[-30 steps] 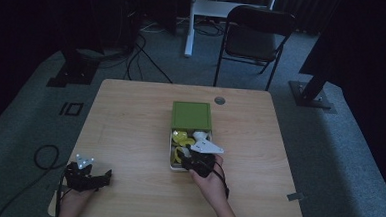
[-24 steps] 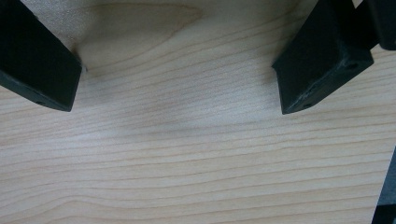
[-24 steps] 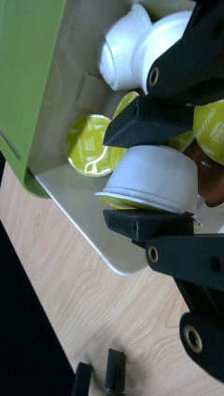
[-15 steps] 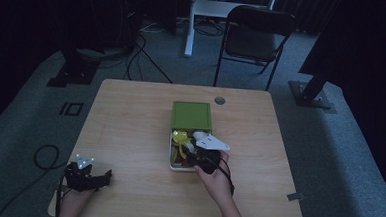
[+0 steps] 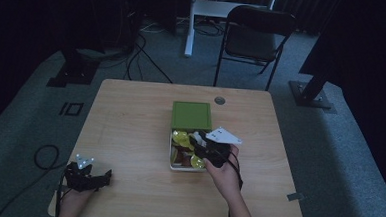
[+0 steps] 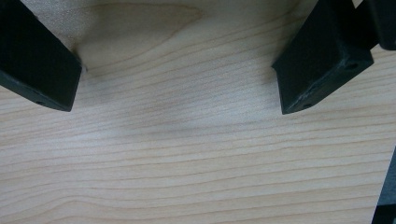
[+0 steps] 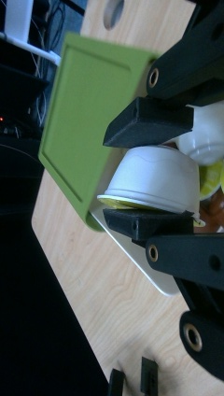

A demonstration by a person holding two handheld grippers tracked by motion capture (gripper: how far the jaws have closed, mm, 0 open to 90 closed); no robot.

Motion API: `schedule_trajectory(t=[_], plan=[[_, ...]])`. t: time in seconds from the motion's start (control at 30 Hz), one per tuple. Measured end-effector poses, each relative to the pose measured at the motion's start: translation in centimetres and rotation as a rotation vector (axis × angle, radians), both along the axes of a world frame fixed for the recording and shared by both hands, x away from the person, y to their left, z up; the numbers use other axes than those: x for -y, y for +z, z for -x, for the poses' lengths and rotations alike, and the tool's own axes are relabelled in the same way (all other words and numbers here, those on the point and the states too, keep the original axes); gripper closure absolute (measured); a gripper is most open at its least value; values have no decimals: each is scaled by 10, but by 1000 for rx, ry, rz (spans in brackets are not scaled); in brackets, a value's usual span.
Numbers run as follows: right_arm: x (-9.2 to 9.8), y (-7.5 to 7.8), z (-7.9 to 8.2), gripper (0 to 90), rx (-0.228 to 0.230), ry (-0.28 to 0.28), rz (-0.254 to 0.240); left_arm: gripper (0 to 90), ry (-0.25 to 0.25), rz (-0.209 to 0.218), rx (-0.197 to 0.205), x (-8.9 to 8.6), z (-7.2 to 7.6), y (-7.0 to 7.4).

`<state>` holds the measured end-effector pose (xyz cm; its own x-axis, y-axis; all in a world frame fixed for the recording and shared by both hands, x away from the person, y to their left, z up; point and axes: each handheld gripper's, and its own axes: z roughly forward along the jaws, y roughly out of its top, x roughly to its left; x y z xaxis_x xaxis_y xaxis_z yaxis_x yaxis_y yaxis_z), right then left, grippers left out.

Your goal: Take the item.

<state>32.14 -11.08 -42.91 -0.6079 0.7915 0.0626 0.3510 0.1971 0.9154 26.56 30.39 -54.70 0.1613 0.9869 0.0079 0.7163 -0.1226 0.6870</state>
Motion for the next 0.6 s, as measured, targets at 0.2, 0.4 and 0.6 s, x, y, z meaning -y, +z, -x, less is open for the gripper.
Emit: schedule_trajectory(t=[0.2,0.4,0.6], plan=[[11,10,-2,588,21,-25,-7,3,0,1,0,0,0,0],[29,18,-6,588,49,-77,-14,3,0,1,0,0,0,0],[49,19,-13,589,67,-133,-11,3,0,0,0,0,0,0]])
